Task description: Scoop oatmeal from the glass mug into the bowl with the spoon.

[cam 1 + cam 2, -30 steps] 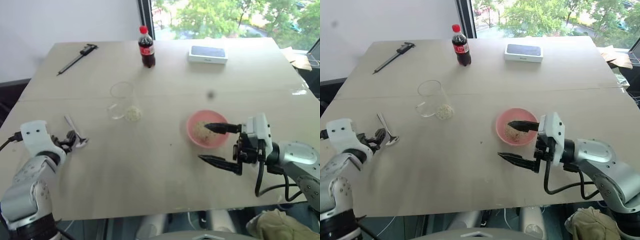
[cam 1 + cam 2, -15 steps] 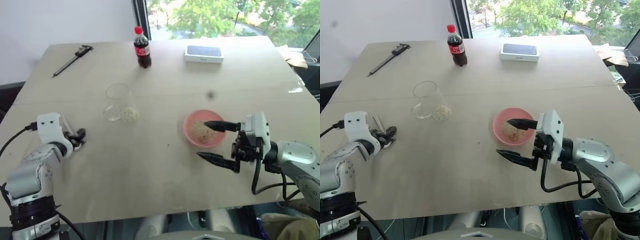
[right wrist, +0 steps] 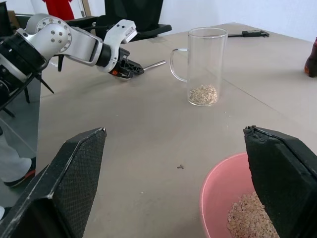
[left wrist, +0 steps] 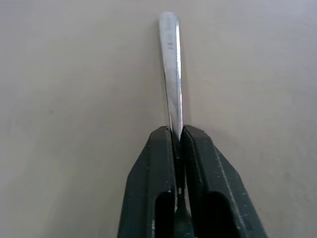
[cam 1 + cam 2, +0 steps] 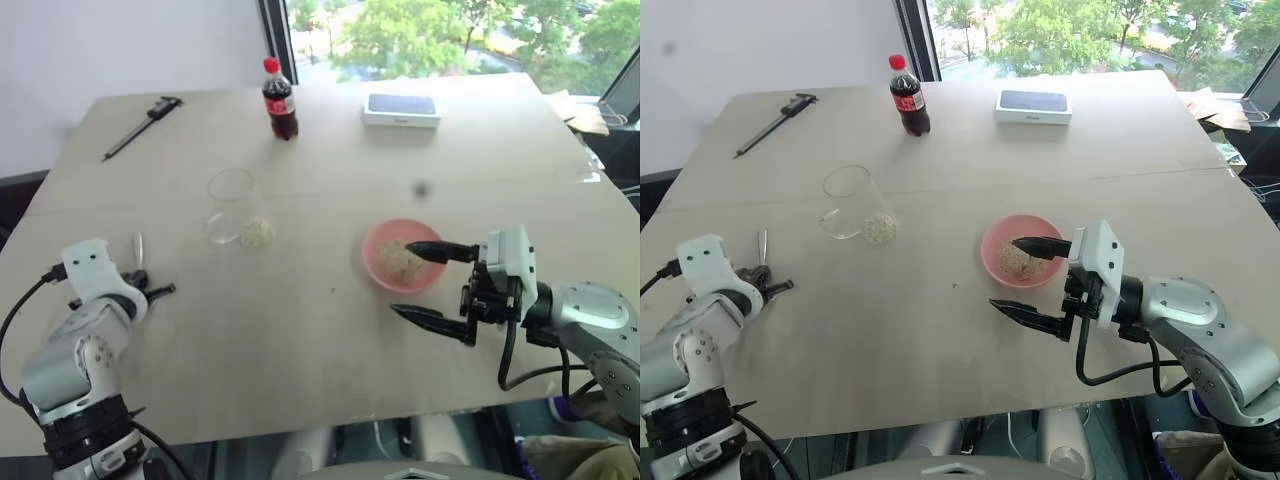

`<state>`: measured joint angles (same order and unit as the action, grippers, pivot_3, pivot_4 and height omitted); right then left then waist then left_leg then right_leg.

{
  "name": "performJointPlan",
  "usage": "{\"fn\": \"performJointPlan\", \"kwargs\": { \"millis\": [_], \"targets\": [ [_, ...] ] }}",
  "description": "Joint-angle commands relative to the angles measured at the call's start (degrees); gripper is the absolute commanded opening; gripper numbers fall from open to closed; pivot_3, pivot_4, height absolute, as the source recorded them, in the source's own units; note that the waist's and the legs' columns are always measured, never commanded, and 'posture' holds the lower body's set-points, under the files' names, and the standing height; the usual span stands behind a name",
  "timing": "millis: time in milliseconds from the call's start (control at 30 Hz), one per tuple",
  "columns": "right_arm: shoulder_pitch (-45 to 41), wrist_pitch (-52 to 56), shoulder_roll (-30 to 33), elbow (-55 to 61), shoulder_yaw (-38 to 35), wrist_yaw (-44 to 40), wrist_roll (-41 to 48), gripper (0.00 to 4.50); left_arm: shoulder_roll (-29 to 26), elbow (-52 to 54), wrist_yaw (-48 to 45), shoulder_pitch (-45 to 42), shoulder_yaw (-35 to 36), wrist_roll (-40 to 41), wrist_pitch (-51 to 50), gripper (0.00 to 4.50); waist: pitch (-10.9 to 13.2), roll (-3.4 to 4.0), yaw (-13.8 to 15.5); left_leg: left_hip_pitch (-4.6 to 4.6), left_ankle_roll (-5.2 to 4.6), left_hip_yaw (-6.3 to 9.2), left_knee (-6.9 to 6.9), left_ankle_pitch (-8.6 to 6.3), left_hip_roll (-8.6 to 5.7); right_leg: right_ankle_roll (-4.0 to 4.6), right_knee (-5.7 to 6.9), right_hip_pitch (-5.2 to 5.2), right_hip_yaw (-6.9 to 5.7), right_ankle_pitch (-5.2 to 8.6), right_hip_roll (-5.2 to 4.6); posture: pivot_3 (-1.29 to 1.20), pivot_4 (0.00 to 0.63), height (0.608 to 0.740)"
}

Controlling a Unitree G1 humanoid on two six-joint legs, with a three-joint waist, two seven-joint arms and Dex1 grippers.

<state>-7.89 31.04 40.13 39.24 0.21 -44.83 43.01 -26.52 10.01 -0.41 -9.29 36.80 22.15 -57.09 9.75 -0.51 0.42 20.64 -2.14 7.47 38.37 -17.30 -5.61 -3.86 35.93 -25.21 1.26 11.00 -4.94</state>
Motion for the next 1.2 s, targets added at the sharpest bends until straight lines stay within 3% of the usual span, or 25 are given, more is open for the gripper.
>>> {"fn": "performJointPlan", "kwargs": {
  "millis": [33,167,500,667,867,1000,1200],
  "targets": [
    [-1.0,-0.9,-0.4,0.4,0.0,-0.7,-0.3,4.5,1.2,-2.6,0.8,4.1,2.0,-2.2,4.9,0.22,-0.2,0.22,-0.1,-0.03,0.0,-0.02,0.0,0.0,0.01,0.01,0.01,0.0,0.03,0.0,0.01,0.0,0.15,0.74],
    [-1.2,-1.1,-0.9,0.0,0.2,-1.0,-0.7,4.5,3.9,0.1,0.3,3.4,4.6,0.1,13.7,0.22,-0.3,0.22,0.1,-0.02,0.02,-0.03,0.0,0.01,0.02,0.03,0.03,0.0,0.04,-0.02,0.0,0.0,0.15,0.74],
    [-5.7,0.5,-5.8,-4.2,-0.9,1.1,2.2,4.5,3.6,12.4,-1.0,2.3,7.0,0.1,34.5,0.22,-0.3,-0.56,0.4,0.12,0.1,0.1,0.13,0.06,0.03,0.12,-0.02,0.01,-0.14,-0.1,-0.01,0.0,0.15,0.74],
    [-11.1,4.1,-9.7,-7.2,-2.6,5.1,7.6,4.5,1.8,23.4,-5.1,3.8,-1.8,0.4,33.9,0.22,-0.3,-0.57,0.5,0.13,0.09,0.11,0.13,0.07,0.01,0.13,-0.02,0.01,-0.15,-0.1,0.06,0.0,0.15,0.74],
    [-18.3,9.6,-14.2,-10.6,-3.5,11.8,15.2,4.5,-1.6,33.5,-11.7,4.7,-19.6,-1.3,31.6,0.22,-0.3,-0.54,0.3,0.12,0.08,0.07,0.11,0.07,0.02,0.14,-0.02,-0.01,-0.07,-0.11,0.24,0.0,0.15,0.74],
    [-23.8,15.2,-18.5,-13.8,-3.6,21.1,21.9,4.5,-3.3,34.4,-17.3,4.4,-29.5,-2.7,33.0,0.22,-0.3,-0.49,0.0,0.11,0.08,0.01,0.04,0.07,0.08,0.22,-0.01,-0.07,0.0,-0.15,0.33,0.0,0.15,0.74],
    [-26.5,20.7,-22.2,-16.4,-3.0,29.6,27.1,4.5,-3.8,33.0,-23.3,4.2,-35.2,-2.7,34.8,0.22,-0.3,-0.43,0.0,0.21,0.12,-0.07,0.02,0.09,0.24,0.32,0.01,-0.21,0.07,-0.21,0.48,0.0,0.15,0.74]
  ]
}}
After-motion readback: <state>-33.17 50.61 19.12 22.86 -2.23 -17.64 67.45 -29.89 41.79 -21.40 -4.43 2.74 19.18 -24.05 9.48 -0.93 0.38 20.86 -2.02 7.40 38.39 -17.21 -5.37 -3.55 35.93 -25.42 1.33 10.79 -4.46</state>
